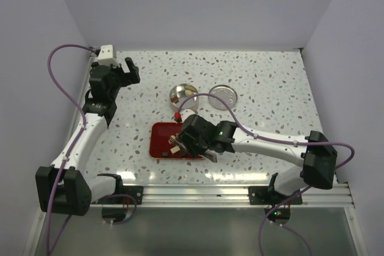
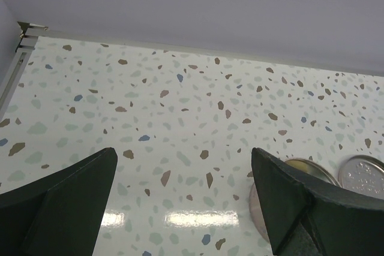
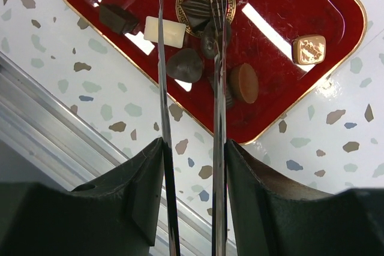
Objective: Pack the chocolate
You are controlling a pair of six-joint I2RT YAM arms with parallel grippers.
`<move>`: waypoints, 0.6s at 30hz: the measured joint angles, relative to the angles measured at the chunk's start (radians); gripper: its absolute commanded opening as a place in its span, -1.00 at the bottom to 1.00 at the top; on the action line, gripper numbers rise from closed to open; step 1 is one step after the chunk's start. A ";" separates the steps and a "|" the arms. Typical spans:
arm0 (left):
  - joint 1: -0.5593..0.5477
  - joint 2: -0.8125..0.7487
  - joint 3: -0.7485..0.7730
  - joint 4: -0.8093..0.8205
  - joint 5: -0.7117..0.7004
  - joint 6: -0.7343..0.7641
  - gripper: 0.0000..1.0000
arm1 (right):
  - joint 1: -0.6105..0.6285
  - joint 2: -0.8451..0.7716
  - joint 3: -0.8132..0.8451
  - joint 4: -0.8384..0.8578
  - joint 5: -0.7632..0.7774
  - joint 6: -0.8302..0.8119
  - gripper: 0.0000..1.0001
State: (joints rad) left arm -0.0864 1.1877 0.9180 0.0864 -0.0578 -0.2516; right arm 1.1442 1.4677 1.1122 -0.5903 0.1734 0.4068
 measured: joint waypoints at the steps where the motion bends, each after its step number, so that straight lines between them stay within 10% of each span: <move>1: 0.000 0.000 0.000 0.000 0.000 0.000 1.00 | 0.000 0.010 0.004 0.000 0.000 -0.002 -0.06; 18: 0.000 0.000 0.000 0.000 -0.002 0.000 1.00 | 0.000 0.103 0.073 -0.001 -0.002 -0.047 -0.04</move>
State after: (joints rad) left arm -0.0868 1.1877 0.9180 0.0864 -0.0597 -0.2516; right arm 1.1442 1.5707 1.1851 -0.5911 0.1719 0.3603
